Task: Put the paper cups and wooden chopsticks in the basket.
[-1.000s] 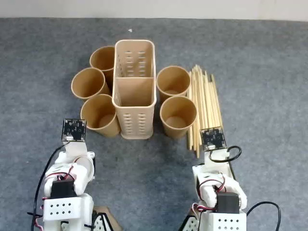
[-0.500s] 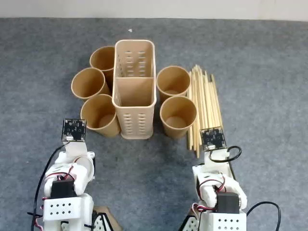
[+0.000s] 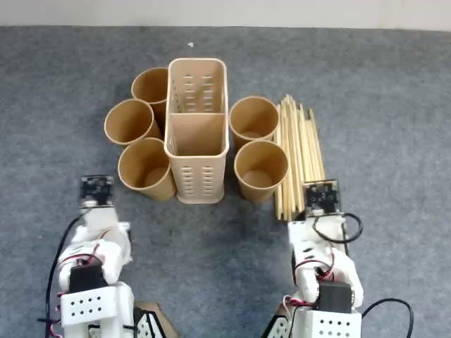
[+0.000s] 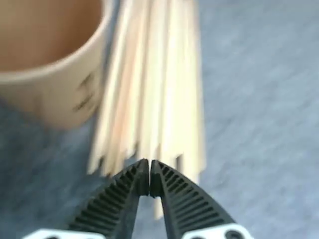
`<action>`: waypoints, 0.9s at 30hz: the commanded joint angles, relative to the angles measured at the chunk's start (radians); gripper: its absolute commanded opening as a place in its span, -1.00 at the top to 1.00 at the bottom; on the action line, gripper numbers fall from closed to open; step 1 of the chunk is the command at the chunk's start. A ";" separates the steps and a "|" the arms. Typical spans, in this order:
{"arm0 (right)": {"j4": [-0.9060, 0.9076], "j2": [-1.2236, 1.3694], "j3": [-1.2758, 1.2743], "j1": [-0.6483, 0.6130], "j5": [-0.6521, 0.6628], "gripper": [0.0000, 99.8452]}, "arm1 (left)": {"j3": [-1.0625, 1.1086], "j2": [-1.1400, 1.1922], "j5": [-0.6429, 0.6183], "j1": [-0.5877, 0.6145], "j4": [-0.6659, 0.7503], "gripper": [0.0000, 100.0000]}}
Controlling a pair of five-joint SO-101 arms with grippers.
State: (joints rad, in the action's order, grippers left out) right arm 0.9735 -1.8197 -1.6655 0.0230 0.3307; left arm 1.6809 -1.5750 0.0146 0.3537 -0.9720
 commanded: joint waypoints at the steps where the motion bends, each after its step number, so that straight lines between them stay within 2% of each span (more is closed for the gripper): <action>1: -0.042 -0.002 -0.016 0.097 0.037 0.94 | 0.012 -0.005 0.006 0.171 0.084 0.94; 5: 0.004 0.008 0.137 0.120 0.017 0.94 | -0.016 -0.007 0.005 0.361 0.181 0.93; 8: 0.093 0.012 0.292 0.091 0.017 0.93 | -0.087 -0.007 0.009 0.452 0.183 0.94; 10: 0.142 0.035 0.395 0.059 0.009 0.87 | -0.183 -0.005 0.071 0.489 0.163 0.94; 13: 0.168 0.180 0.552 0.018 -0.072 0.79 | -0.409 0.001 0.164 0.486 -0.008 0.94; 18: 0.196 0.650 0.886 -0.054 -0.180 0.77 | -0.779 0.007 0.207 0.358 -0.250 0.93; 22: 0.268 1.024 1.136 -0.117 -0.255 0.77 | -0.947 0.117 0.203 0.288 -0.315 0.93; 27: 0.252 1.247 1.245 -0.205 -0.267 0.77 | -1.142 0.521 0.147 0.277 -0.342 0.93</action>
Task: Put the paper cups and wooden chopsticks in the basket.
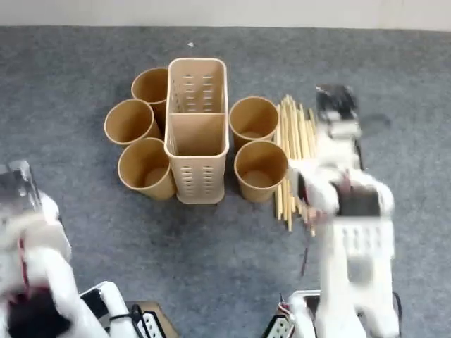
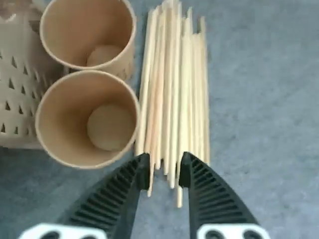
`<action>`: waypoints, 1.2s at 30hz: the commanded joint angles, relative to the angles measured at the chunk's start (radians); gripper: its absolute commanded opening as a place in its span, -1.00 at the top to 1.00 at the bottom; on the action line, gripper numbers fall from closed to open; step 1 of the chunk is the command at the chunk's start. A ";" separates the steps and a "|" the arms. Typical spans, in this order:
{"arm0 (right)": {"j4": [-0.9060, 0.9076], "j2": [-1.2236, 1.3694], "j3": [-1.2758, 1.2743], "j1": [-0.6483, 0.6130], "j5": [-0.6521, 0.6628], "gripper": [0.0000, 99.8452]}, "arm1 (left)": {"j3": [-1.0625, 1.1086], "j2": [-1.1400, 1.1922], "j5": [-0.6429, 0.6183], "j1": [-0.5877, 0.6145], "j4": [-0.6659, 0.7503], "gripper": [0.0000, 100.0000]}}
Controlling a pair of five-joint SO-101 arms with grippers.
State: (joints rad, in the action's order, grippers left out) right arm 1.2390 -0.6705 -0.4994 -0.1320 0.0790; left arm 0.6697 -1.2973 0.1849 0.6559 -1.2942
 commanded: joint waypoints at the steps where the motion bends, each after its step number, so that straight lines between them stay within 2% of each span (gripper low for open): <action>1: -0.033 0.105 0.079 -0.064 -0.014 0.76 | -0.186 0.338 -0.023 -0.048 -0.044 0.93; 8: -0.127 0.117 0.042 -0.090 -0.015 0.76 | -0.661 0.917 -0.021 -0.200 -0.282 0.93; 13: -0.237 0.119 -0.053 -0.090 -0.015 0.76 | -0.978 1.115 -0.021 -0.291 -0.451 0.93; 15: -0.271 0.119 -0.087 -0.090 -0.015 0.76 | -1.036 1.141 -0.021 -0.297 -0.470 0.93; 19: -0.341 0.119 -0.148 -0.090 -0.015 0.76 | -0.977 1.148 -0.018 -0.305 -0.471 0.88; 23: -0.417 0.119 -0.214 -0.090 -0.011 0.76 | -0.835 1.145 -0.018 -0.338 -0.471 0.58; 25: -0.447 0.119 -0.243 -0.090 -0.015 0.76 | -0.785 1.144 -0.017 -0.364 -0.470 0.49; 36: -0.590 0.119 -0.398 -0.090 -0.009 0.76 | -0.633 1.153 -0.015 -0.407 -0.431 0.54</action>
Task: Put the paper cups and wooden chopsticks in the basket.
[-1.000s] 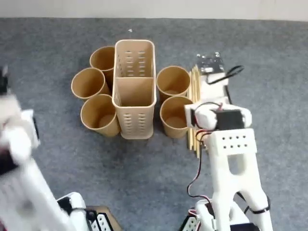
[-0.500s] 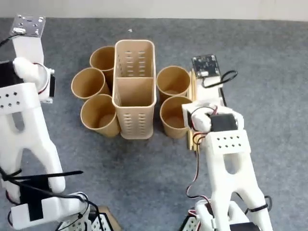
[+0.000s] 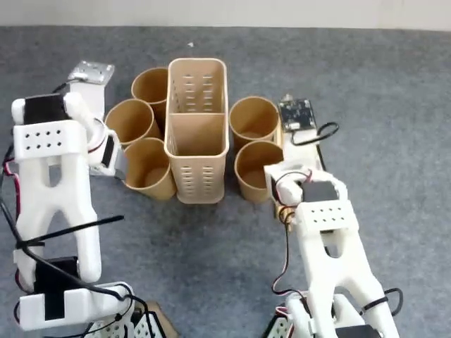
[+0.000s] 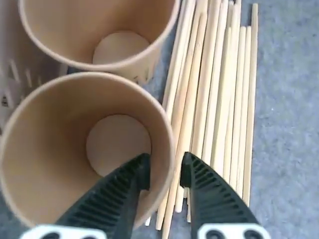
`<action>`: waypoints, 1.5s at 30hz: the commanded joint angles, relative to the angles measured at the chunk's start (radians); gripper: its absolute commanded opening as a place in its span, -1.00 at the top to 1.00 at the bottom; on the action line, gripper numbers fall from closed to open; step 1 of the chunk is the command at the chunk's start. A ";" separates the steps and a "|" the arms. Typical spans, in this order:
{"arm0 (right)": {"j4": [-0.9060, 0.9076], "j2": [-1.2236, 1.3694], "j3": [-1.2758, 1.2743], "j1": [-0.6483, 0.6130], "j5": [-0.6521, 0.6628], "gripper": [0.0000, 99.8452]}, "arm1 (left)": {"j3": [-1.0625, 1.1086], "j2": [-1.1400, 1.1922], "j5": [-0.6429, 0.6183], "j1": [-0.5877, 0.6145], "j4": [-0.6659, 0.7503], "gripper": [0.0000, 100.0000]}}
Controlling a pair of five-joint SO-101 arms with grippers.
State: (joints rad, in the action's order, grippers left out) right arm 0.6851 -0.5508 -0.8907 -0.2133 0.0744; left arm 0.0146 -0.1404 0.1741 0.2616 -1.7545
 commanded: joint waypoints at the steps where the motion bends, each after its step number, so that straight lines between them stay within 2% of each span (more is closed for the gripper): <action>1: -0.044 -0.001 -0.015 -0.008 -0.005 0.76 | 0.042 -0.004 -0.005 -0.013 0.051 0.54; 7: -0.094 -0.001 -0.070 -0.008 -0.003 0.76 | 0.171 -0.002 -0.008 -0.027 0.199 0.54; 13: -0.168 -0.001 -0.150 -0.008 -0.003 0.76 | 0.265 -0.002 -0.012 -0.107 0.282 0.54; 17: -0.168 -0.001 -0.157 -0.008 -0.003 0.77 | 0.323 -0.002 -0.044 -0.114 0.359 0.55; 19: -0.159 -0.001 -0.159 -0.008 -0.003 0.80 | 0.344 -0.002 -0.044 -0.113 0.381 0.63; 21: -0.150 -0.001 -0.165 -0.008 -0.003 0.96 | 0.354 -0.002 -0.044 -0.111 0.382 0.79; 23: -0.148 -0.002 -0.168 -0.008 -0.003 0.98 | 0.349 -0.002 -0.044 -0.110 0.371 0.98; 27: -0.127 -0.013 -0.162 -0.001 -0.003 0.99 | 0.340 -0.013 -0.041 -0.108 0.333 0.99; 32: 0.061 -0.028 -0.076 0.042 -0.003 0.99 | 0.225 -0.013 -0.040 -0.105 0.186 0.99; 37: 0.366 -0.136 0.173 0.084 0.000 0.99 | -0.044 -0.015 -0.031 -0.036 -0.021 0.99; 41: 0.636 -0.214 0.460 0.081 0.069 0.99 | -0.150 -0.038 0.017 0.082 -0.031 0.99; 45: 0.808 -0.219 0.733 0.081 0.118 0.99 | -0.179 -0.110 0.071 0.177 -0.029 0.99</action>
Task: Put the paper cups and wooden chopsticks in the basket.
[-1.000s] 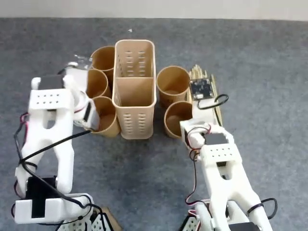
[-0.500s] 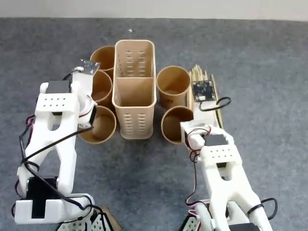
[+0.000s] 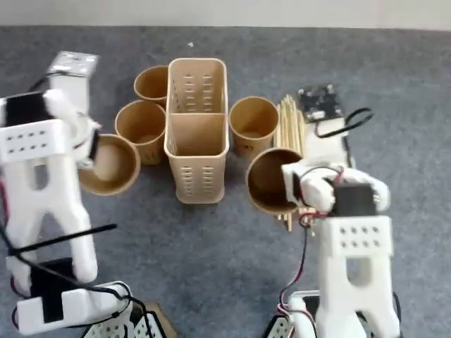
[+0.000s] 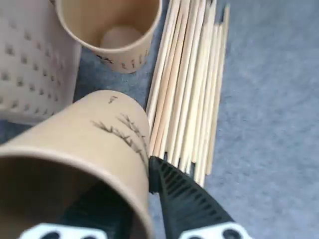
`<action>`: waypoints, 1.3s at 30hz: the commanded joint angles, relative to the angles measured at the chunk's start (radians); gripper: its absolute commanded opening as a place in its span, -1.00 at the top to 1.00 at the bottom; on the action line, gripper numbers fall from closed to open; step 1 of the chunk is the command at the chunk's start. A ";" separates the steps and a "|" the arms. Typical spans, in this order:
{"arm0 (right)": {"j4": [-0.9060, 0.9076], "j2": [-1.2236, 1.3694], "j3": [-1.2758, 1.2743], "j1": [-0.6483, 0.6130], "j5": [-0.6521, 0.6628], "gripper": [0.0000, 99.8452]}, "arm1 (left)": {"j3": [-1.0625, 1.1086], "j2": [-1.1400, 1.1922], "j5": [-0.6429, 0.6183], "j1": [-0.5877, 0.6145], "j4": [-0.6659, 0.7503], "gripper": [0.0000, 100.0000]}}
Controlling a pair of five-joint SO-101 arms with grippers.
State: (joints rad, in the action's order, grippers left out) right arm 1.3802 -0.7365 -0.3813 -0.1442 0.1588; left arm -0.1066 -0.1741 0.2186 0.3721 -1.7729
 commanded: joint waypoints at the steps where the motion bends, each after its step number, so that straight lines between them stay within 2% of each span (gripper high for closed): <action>1: 0.139 -0.025 0.288 0.012 0.040 0.99 | -0.070 -0.110 0.025 0.090 -0.011 0.99; 5: 0.180 0.007 0.472 0.010 0.040 0.99 | -0.168 -0.283 0.020 0.111 0.009 0.99; 7: 0.157 0.027 0.533 0.002 0.034 0.99 | -0.246 -0.358 -0.034 0.091 0.075 0.99; 11: 0.039 0.084 0.591 -0.062 -0.048 0.99 | -0.337 -0.363 -0.123 -0.085 0.193 0.99; 14: 0.016 0.154 0.596 -0.102 -0.075 0.99 | -0.343 -0.245 -0.150 -0.271 0.250 0.99; 18: 0.013 0.188 0.599 -0.110 -0.072 0.99 | -0.423 -0.028 -0.210 -0.398 0.313 0.99; 21: 0.013 0.188 0.599 -0.105 -0.066 0.99 | -0.565 0.151 -0.219 -0.458 0.308 0.99; 26: 0.012 0.193 0.596 -0.110 -0.035 0.99 | -0.794 0.427 -0.219 -0.495 0.213 0.99; 31: -0.018 0.199 0.595 -0.110 -0.032 0.99 | -1.024 0.584 -0.222 -0.522 0.017 0.99; 39: -0.056 0.199 0.595 -0.111 -0.032 0.99 | -0.920 0.504 -0.270 -0.541 0.000 0.99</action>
State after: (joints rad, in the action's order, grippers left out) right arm 1.3418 -0.5355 0.1818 -0.2470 0.1189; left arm -1.0472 0.3936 -0.0284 -0.1511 -1.7653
